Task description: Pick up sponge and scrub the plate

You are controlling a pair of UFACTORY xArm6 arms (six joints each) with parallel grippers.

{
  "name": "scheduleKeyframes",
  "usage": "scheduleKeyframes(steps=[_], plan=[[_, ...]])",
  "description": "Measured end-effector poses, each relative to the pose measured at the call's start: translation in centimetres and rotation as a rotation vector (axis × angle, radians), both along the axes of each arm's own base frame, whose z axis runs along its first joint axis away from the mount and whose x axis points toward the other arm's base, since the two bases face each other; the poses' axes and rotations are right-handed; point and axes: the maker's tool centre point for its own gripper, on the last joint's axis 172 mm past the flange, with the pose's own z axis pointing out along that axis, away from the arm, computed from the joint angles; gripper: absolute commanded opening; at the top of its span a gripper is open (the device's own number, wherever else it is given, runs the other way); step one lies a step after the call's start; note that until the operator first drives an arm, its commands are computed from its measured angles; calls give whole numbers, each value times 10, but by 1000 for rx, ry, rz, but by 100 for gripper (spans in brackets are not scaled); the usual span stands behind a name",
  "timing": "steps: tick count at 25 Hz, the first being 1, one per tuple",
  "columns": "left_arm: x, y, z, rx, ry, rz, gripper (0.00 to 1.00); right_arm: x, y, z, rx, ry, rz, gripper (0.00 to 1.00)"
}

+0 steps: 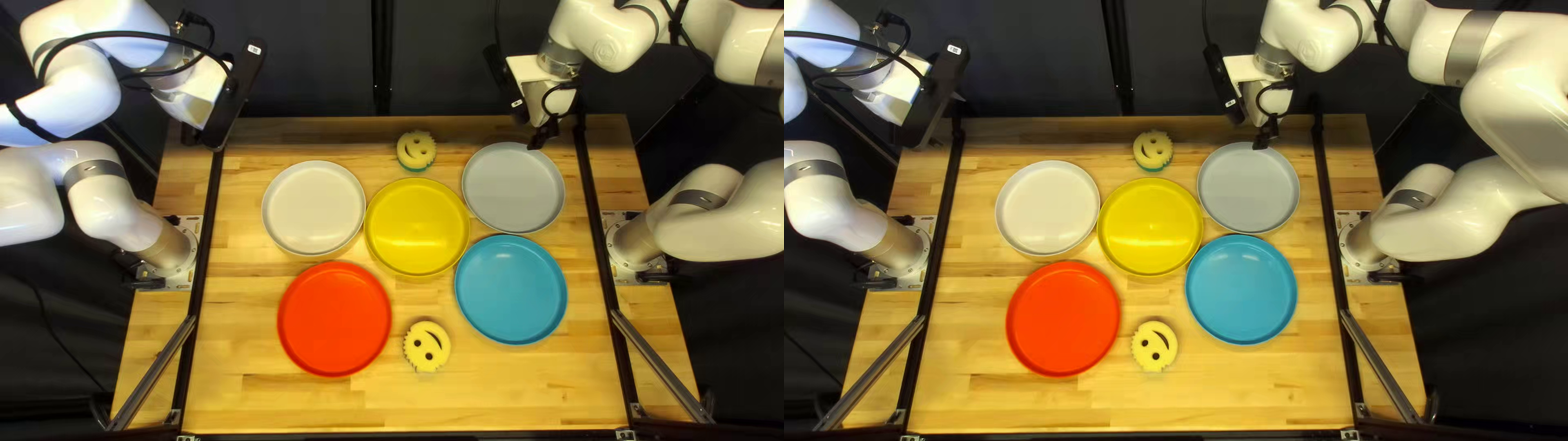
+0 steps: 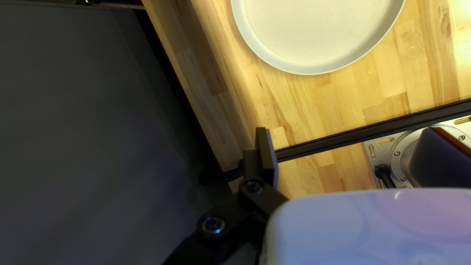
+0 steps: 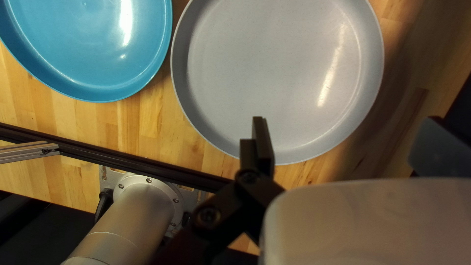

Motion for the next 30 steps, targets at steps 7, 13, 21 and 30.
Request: scheduleKeyframes(steps=[7, 13, 21, 30], plan=[[0, 0, 0, 0, 0, 0, 100, 0, 0, 0, 0, 0, 0, 100], [0, 0, 0, 0, 0, 0, 100, 0, 0, 0, 0, 0, 0, 100], [0, 0, 0, 0, 0, 0, 100, 0, 0, 0, 0, 0, 0, 0], [0, 0, 0, 0, 0, 0, 100, 0, 0, 0, 0, 0, 0, 100]])
